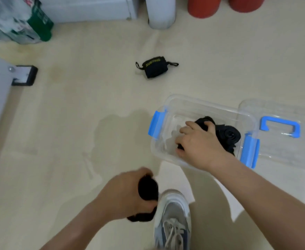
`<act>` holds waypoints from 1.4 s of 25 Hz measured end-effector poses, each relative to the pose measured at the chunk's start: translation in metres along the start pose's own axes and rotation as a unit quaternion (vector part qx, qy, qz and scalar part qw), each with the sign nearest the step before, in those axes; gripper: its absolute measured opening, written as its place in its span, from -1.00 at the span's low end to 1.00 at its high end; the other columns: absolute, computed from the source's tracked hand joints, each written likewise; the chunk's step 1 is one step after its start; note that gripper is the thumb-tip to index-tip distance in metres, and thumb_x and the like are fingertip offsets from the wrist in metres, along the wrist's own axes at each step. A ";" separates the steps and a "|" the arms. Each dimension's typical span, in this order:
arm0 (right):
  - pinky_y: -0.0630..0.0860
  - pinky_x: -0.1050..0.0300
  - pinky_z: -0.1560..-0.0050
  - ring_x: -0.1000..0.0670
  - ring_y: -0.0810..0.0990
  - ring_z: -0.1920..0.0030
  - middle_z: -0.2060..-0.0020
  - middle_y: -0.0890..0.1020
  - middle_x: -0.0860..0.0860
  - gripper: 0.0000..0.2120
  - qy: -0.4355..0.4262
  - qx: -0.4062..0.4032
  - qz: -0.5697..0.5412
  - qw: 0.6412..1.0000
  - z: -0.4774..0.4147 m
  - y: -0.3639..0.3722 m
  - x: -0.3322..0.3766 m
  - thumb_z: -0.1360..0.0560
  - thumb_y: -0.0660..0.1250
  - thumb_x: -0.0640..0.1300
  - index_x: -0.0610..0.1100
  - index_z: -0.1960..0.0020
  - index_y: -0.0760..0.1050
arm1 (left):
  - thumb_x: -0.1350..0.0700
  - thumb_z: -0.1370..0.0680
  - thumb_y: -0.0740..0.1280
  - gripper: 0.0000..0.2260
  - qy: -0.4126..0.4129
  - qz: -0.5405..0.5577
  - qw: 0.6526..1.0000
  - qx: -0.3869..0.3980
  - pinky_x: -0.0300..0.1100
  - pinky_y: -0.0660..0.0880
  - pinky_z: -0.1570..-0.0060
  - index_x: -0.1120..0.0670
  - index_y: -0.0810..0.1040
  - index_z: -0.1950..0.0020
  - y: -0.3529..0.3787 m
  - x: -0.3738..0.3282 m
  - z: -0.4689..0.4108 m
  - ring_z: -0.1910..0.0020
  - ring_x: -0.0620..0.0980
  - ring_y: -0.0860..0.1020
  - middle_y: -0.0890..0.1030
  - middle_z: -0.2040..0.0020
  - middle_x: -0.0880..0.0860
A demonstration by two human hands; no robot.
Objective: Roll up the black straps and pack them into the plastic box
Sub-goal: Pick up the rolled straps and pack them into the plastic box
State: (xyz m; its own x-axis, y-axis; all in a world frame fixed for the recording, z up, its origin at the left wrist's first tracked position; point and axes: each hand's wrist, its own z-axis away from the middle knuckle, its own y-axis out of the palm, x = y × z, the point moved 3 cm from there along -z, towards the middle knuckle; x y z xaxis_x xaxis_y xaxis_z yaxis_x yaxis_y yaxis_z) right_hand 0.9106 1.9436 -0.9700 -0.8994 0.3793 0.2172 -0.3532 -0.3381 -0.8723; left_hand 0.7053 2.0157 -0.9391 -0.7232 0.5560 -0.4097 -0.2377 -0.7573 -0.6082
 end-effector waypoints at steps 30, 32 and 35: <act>0.21 -0.12 -0.22 -0.02 0.48 -0.17 -0.09 0.51 0.11 -0.51 0.149 -0.140 -0.146 0.968 -0.012 -0.006 -0.051 -0.44 0.33 0.23 0.03 -0.26 0.38 | 0.15 -0.41 0.44 -0.69 0.190 -0.349 0.892 -0.214 -0.10 0.34 0.25 0.16 0.48 -0.10 -0.039 -0.111 -0.163 0.12 0.12 0.55 0.62 0.11 0.11; 0.21 -0.07 -0.10 -0.03 0.50 -0.11 -0.02 0.54 0.09 -0.54 0.161 -0.146 -0.157 0.963 -0.016 -0.011 -0.052 -0.43 0.35 0.26 0.01 -0.20 0.41 | 0.26 -0.51 0.29 -0.67 0.177 -0.310 0.922 -0.152 -0.14 0.29 0.17 0.18 0.38 -0.27 -0.039 -0.110 -0.165 0.00 0.12 0.53 0.56 -0.08 0.15; 0.18 -0.02 -0.04 -0.04 0.53 -0.06 0.03 0.58 0.07 -0.51 0.186 -0.172 -0.132 0.958 -0.018 -0.010 -0.045 -0.42 0.37 0.29 -0.02 -0.16 0.41 | 0.33 -0.49 0.28 -0.57 0.196 -0.278 0.928 -0.150 -0.17 0.28 0.20 0.13 0.34 -0.35 -0.049 -0.110 -0.157 0.13 0.03 0.44 0.47 -0.19 0.12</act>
State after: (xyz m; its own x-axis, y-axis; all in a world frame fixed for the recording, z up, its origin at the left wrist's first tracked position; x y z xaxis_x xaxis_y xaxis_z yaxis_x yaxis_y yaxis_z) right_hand 0.9590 1.9459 -0.9791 -0.6136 0.7148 0.3355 -0.3936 0.0914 -0.9147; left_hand 0.8981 2.0458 -0.9709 -0.2373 0.9588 -0.1564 -0.2700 -0.2198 -0.9374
